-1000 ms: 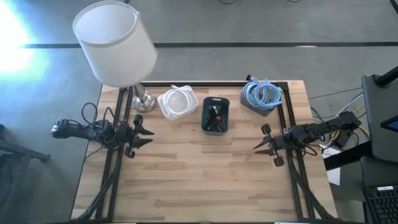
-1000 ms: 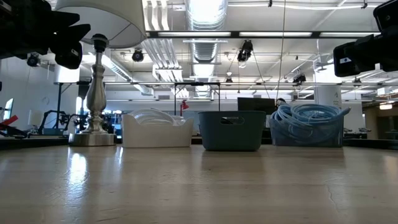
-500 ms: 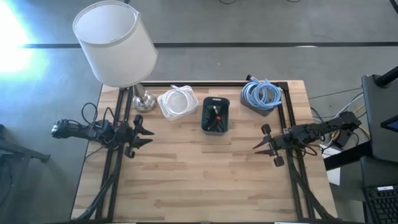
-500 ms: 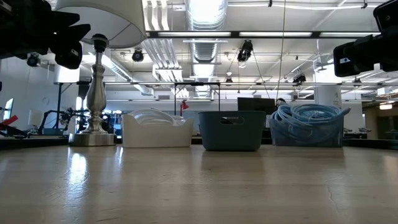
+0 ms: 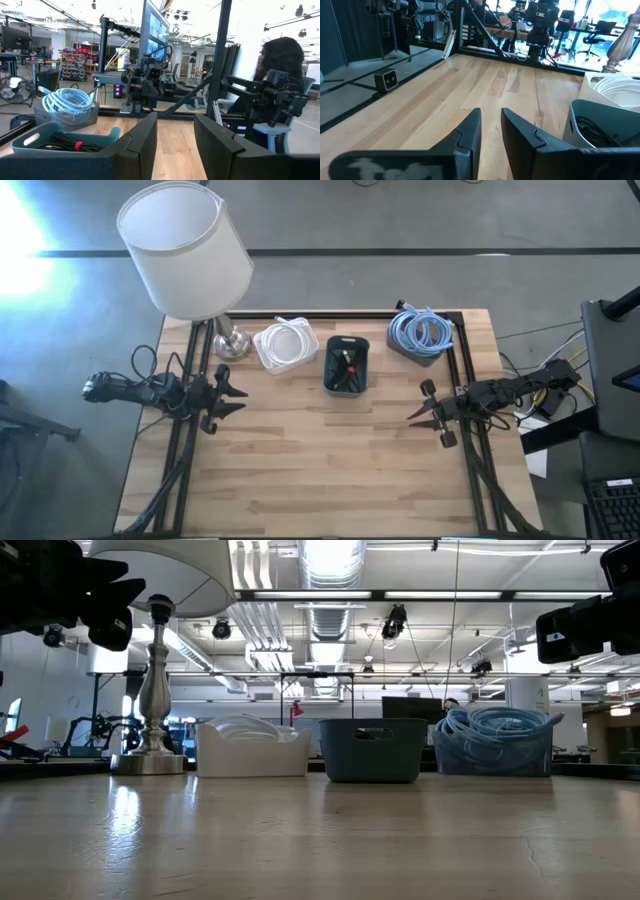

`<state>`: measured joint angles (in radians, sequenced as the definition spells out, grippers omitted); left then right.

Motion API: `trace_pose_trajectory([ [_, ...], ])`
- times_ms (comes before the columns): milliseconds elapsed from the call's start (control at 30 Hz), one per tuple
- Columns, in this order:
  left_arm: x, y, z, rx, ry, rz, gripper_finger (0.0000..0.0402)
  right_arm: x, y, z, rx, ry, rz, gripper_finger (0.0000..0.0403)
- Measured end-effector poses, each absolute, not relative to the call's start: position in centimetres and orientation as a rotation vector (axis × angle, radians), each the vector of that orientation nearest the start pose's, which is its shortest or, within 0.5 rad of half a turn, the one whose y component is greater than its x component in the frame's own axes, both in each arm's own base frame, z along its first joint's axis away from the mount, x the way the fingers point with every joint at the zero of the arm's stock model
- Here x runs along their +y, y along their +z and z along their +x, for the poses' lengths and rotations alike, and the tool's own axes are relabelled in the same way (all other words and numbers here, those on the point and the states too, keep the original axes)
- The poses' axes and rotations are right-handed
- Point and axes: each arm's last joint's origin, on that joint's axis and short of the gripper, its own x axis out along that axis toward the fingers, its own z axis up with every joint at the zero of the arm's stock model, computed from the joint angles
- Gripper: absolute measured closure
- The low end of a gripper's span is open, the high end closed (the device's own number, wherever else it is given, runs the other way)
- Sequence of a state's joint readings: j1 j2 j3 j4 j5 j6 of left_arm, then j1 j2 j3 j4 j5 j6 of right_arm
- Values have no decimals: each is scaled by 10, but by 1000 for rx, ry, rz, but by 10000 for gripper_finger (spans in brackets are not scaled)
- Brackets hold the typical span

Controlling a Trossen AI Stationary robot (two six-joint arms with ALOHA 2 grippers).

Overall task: Sort HDMI cables
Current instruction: Return to Home Position

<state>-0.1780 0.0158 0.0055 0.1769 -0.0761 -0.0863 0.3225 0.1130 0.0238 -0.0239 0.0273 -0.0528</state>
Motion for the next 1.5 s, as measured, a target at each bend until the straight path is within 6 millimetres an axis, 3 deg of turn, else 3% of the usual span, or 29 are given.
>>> trace_pose_trajectory([
  [667,-15,181,96,-161,-109,-107,268,32,160,98,104,298,-72,312],
  [1200,-15,181,96,-161,-109,-107,268,32,160,98,104,298,-72,335],
  [1500,-15,181,96,-161,-109,-107,268,32,160,98,104,298,-72,323],
])
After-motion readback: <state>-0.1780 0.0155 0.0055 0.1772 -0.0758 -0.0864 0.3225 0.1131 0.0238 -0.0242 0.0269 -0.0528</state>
